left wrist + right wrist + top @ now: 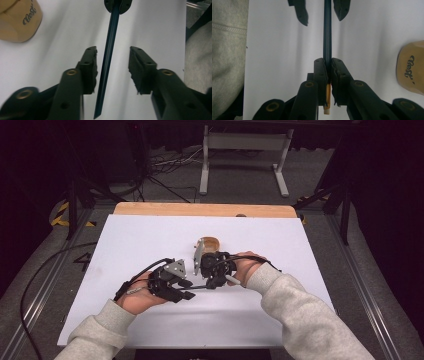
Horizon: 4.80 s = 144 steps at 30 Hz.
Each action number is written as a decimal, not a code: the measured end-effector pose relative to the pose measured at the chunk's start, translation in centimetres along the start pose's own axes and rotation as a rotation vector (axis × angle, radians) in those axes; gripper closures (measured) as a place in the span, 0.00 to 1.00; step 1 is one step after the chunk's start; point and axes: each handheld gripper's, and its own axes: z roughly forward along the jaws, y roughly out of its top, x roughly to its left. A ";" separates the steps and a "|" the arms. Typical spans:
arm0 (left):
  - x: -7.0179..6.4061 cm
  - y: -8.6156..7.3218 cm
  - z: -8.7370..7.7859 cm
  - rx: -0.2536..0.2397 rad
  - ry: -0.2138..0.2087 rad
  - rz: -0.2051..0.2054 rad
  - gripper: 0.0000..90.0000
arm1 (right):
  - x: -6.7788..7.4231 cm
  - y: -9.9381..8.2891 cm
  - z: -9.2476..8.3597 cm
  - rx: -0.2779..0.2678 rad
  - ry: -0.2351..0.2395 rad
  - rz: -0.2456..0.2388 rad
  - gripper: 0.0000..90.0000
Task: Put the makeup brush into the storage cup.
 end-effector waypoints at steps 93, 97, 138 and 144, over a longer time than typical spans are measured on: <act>-1.1 -4.7 1.9 -0.605 -0.011 -0.039 0.94 | 4.3 -9.5 -3.9 -0.797 -0.276 0.163 0.61; -1.0 -5.1 2.2 -0.670 -0.017 -0.027 0.94 | 4.3 -9.7 -3.6 -0.818 -0.267 0.176 0.60; -1.4 -4.8 3.4 -0.729 -0.044 0.000 0.93 | 4.1 -7.6 -1.5 -0.946 -0.167 0.200 0.86; -1.4 -4.8 3.5 -0.725 -0.045 -0.007 0.93 | 4.0 -7.6 -1.5 -0.946 -0.138 0.216 0.88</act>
